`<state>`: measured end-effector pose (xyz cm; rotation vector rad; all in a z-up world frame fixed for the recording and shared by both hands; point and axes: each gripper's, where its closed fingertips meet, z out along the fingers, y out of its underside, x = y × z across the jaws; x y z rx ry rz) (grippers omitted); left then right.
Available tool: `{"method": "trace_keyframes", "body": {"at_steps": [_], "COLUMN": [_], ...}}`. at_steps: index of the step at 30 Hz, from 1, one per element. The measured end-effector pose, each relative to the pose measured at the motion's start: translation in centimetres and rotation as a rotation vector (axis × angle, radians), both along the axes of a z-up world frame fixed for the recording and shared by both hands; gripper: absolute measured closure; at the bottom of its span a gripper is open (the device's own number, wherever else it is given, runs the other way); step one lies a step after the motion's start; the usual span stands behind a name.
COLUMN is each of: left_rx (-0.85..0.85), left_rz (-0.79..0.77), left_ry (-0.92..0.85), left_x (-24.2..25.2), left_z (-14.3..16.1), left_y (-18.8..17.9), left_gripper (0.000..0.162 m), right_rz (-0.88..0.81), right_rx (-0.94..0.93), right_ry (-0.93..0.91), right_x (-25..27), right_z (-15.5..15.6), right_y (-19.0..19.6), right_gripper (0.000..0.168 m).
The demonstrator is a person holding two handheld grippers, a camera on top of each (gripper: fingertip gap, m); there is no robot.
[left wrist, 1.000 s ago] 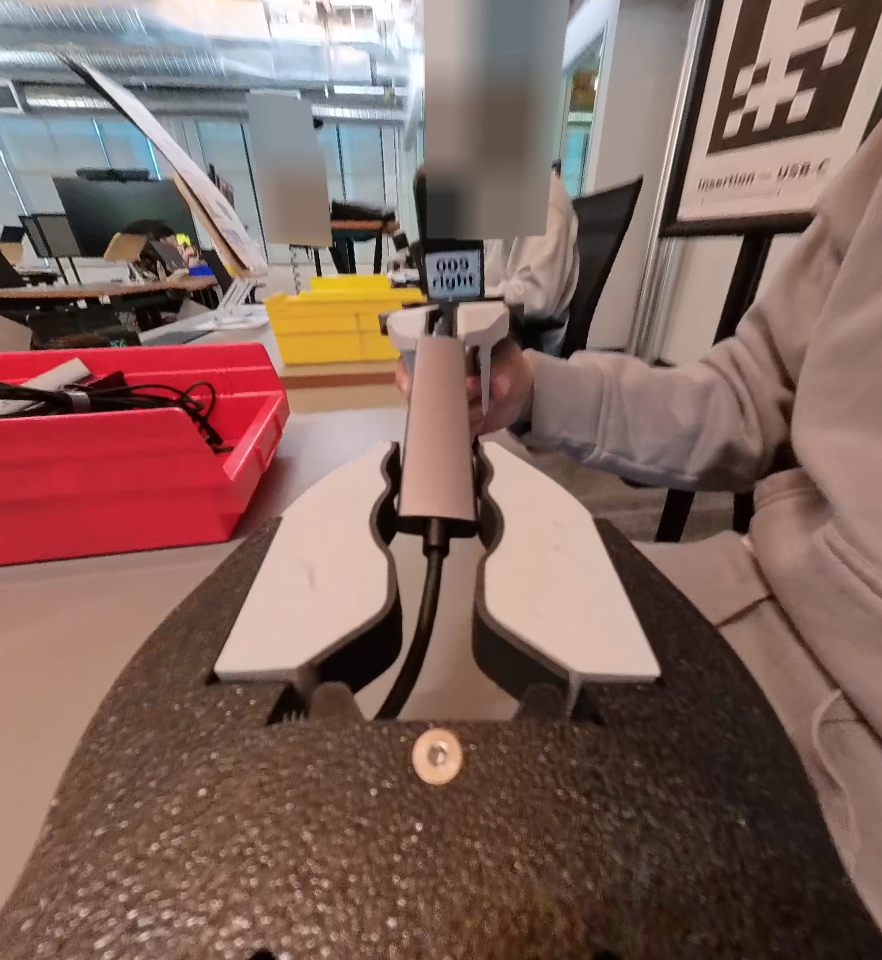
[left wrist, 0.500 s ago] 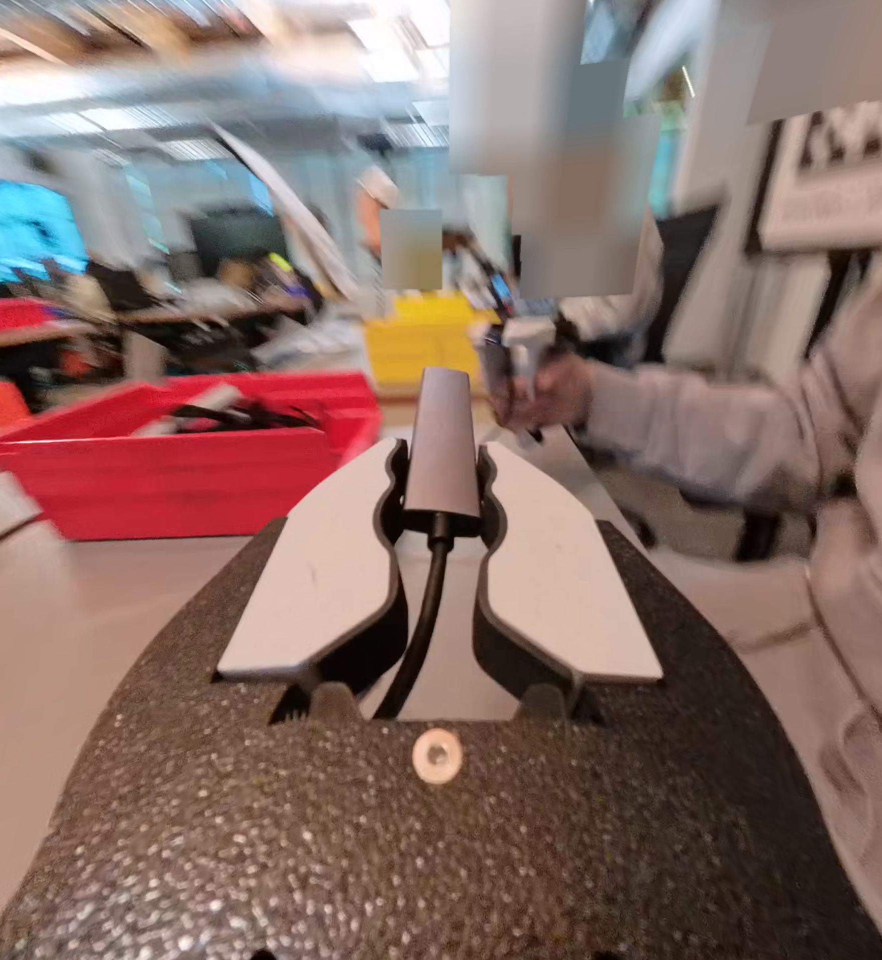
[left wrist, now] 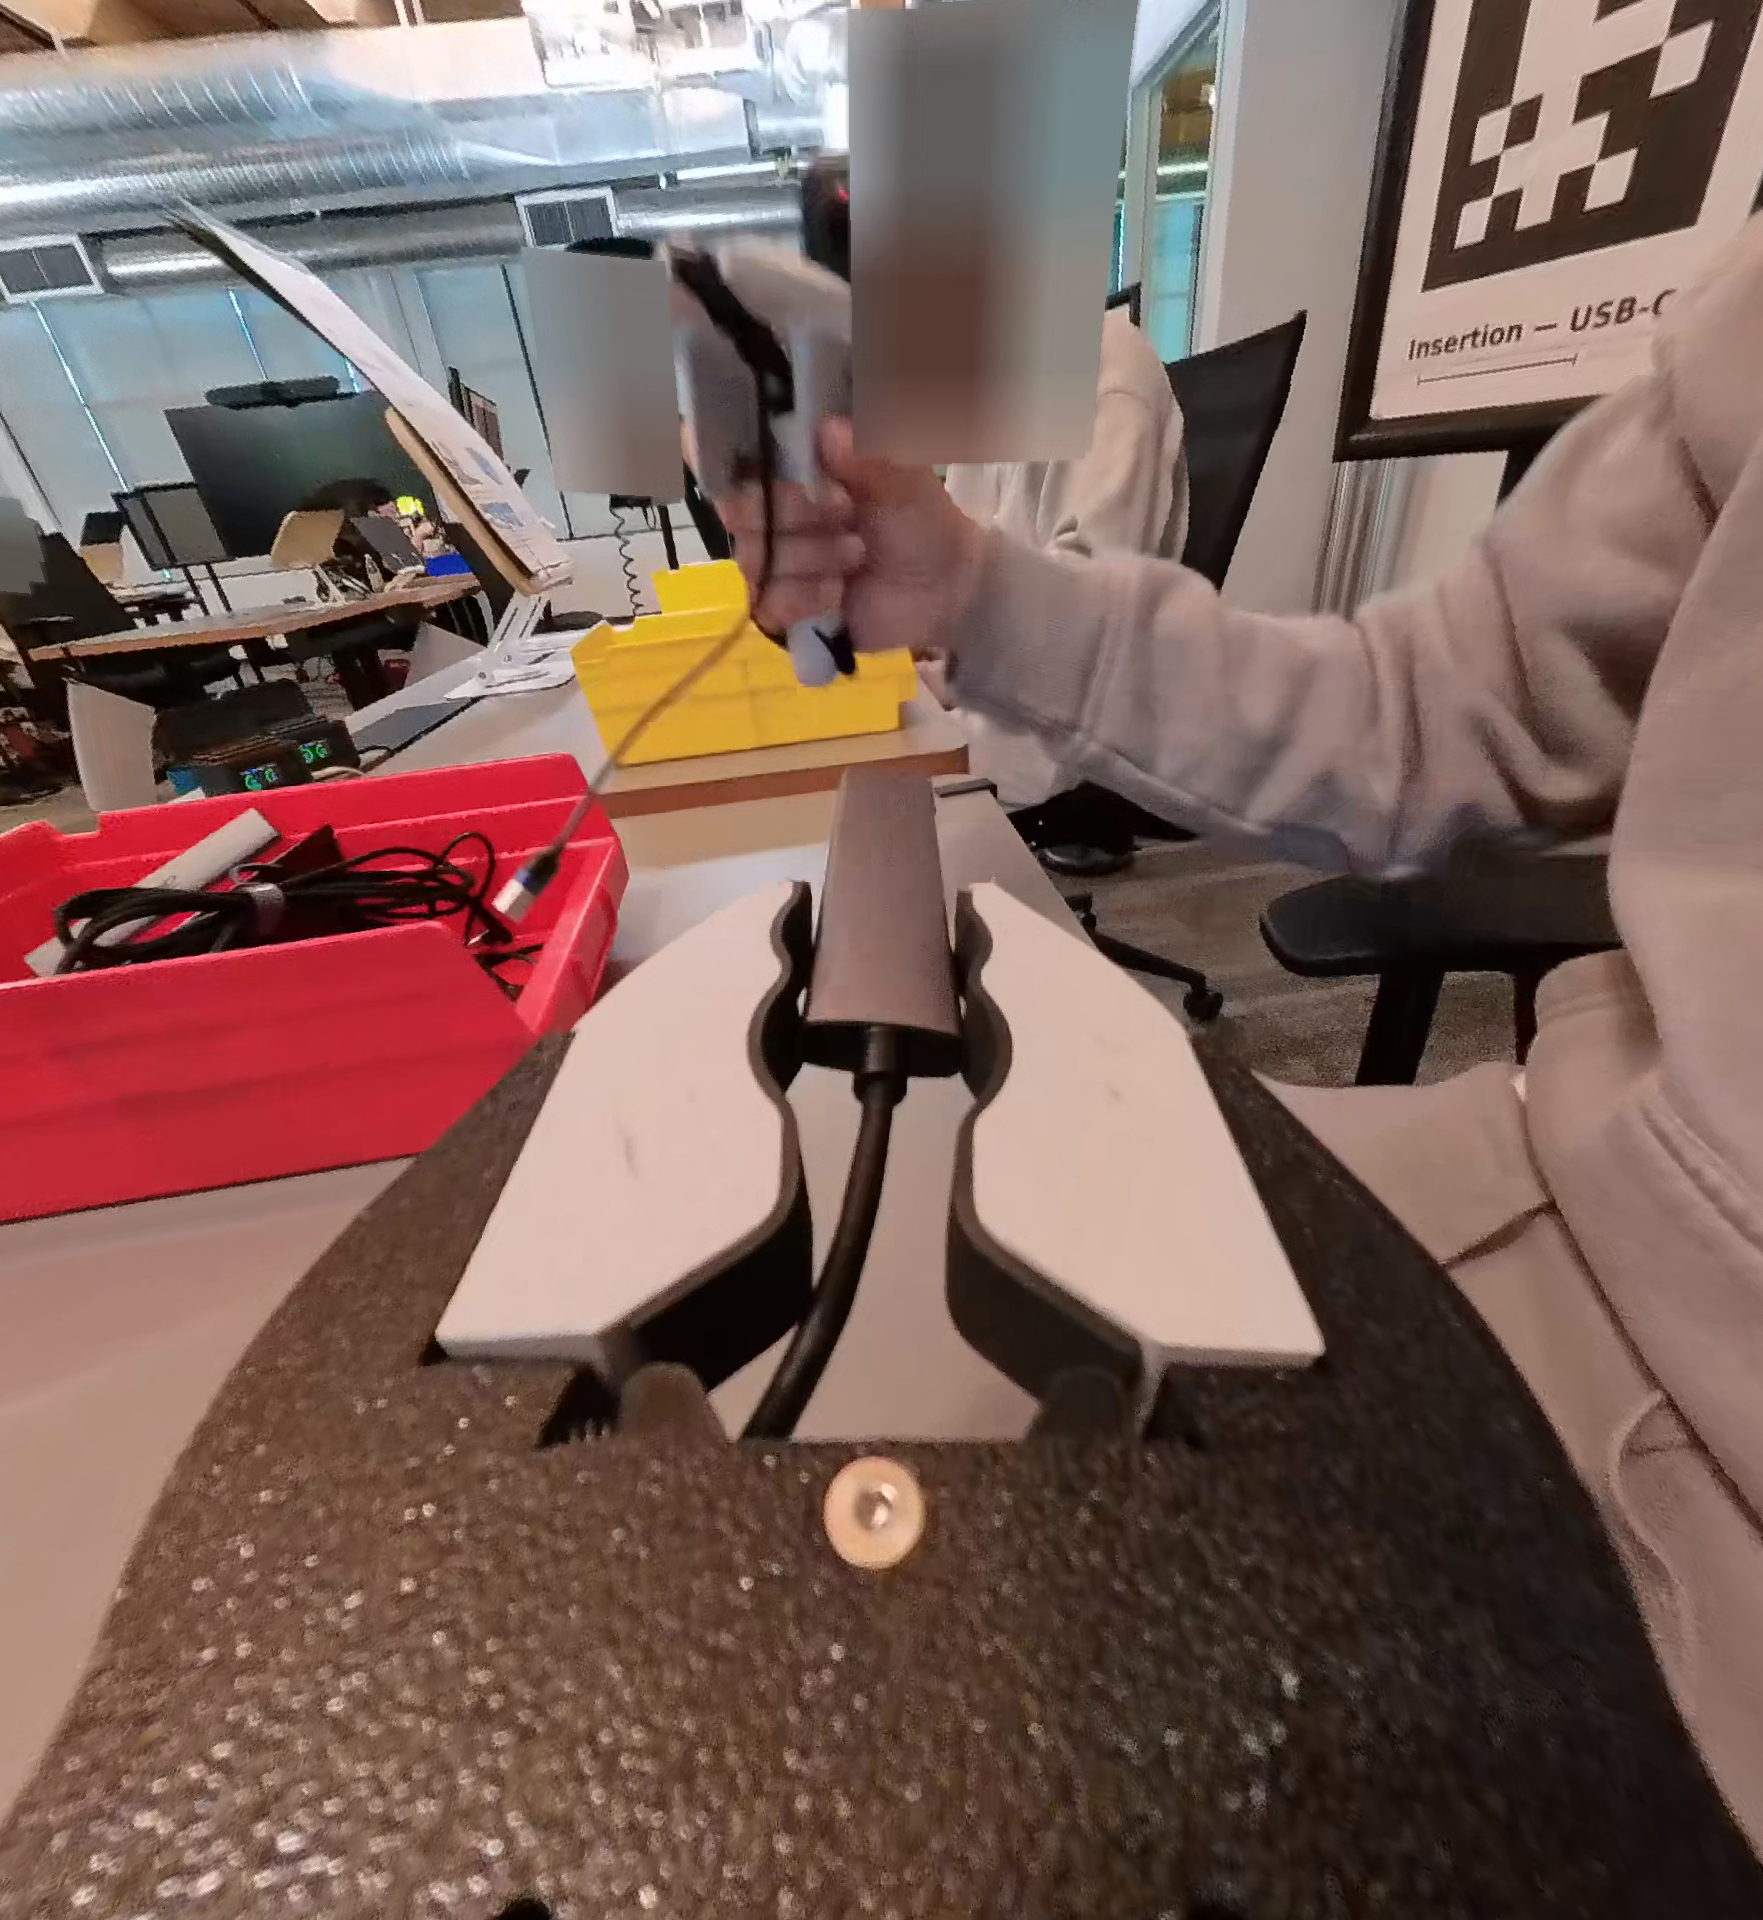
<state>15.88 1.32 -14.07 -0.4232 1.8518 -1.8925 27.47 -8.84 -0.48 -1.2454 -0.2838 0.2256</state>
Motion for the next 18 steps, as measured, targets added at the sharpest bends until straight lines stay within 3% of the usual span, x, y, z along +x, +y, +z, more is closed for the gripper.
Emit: {"method": "trace_keyframes", "body": {"at_steps": [3,6,10,15,18], "left_rx": [0.013,-0.024,-0.017,0.004,-0.005], "left_rz": [0.022,0.014,0.015,0.039,0.048], "left_ry": [-0.005,-0.007,0.009,0.036,0.047], "left_x": [0.0,-0.1,0.1,0.7,1.1], "left_z": [0.1,0.9,0.6,-0.3,-0.7], "left_y": [0.4,0.5,0.4,0.5,0.7], "left_gripper": [0.136,0.136,0.136,0.136,0.136], "right_rz": [-0.015,0.353,0.304,-0.081,-0.296], "right_rx": [-0.033,-0.209,-0.323,-0.422,-0.492], "right_ry": [-0.071,0.152,0.39,0.369,0.233], "right_x": [3.3,3.8,9.2,14.9,16.6], "right_z": [1.1,-1.5,-6.6,-12.7,-14.9], "right_y": [2.4,4.0,6.9,7.4,6.9], "right_gripper": [0.157,0.157,0.157,0.157,0.148]}}
